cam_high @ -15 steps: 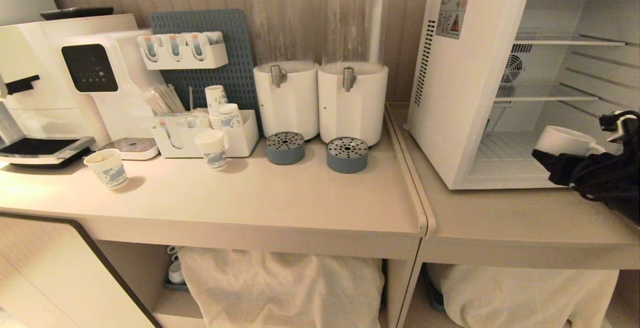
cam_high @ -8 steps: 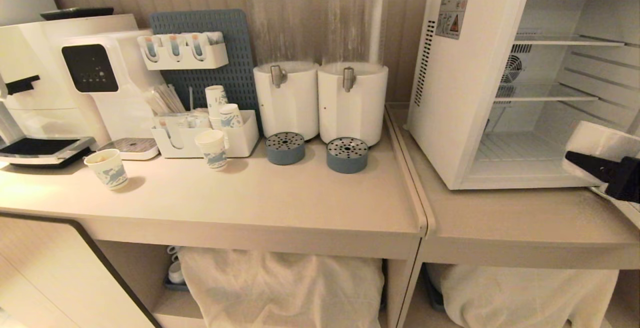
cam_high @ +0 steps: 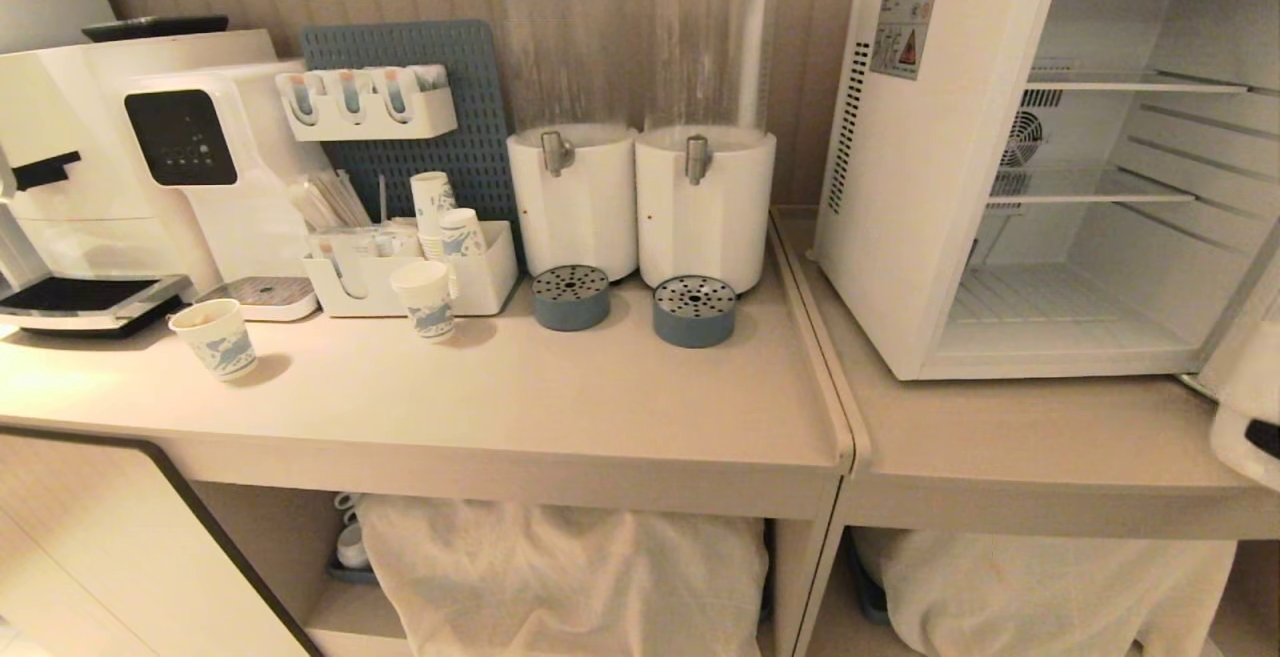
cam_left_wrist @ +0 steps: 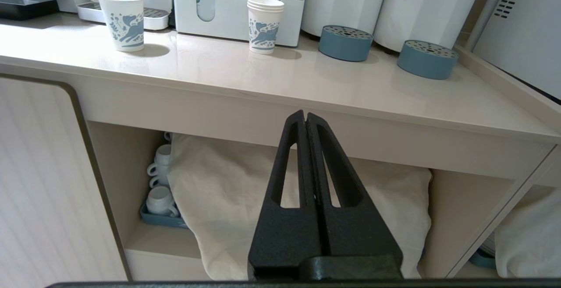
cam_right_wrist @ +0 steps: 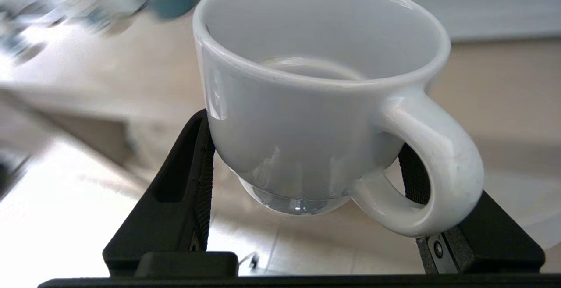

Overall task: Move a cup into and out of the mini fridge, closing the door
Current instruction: Place the ceramic cup on the table

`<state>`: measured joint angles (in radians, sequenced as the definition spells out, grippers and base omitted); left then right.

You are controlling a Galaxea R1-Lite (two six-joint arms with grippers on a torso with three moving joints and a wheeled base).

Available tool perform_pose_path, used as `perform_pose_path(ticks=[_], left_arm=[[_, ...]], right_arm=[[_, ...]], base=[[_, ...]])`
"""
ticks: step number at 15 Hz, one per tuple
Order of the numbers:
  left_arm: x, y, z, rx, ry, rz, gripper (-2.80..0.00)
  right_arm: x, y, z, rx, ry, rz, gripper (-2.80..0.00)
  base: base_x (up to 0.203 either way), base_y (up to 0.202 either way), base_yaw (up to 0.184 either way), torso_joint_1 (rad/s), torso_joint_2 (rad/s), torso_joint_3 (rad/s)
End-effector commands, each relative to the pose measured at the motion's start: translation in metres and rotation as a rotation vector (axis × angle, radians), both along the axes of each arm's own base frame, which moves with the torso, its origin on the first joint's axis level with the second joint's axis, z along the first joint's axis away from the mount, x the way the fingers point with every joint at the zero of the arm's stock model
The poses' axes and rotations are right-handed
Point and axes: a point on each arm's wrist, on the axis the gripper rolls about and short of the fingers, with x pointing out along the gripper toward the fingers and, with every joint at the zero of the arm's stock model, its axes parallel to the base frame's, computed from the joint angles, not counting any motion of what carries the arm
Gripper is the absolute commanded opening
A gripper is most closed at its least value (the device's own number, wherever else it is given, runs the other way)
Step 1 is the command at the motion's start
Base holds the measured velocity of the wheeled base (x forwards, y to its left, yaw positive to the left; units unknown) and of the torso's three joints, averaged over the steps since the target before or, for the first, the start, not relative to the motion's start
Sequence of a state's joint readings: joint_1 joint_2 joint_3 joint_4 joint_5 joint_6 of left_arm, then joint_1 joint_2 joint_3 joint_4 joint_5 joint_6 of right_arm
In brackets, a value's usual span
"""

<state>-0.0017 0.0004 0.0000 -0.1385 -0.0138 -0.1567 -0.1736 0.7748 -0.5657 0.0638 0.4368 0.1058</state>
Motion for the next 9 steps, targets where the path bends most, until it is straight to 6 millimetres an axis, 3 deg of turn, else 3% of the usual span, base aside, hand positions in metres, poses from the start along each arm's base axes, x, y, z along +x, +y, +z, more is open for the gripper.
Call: perform_pose_path(ticks=[1,9], left_arm=[[0.003,0.000,-0.011,-0.001,0.034,0.000,-2.80],[0.003,0.000,-0.011,-0.001,0.034,0.000,-2.80]], right_arm=[[-0.033,0.006,0.000,-0.007,-0.066,0.033,-2.80],[-0.116,0.012,-0.030,-0.024,-0.110,0.210,-2.80]], base=[[0.000,0.000,0.000,0.000,0.00,0.000],[0.000,0.000,0.000,0.000,0.00,0.000]])
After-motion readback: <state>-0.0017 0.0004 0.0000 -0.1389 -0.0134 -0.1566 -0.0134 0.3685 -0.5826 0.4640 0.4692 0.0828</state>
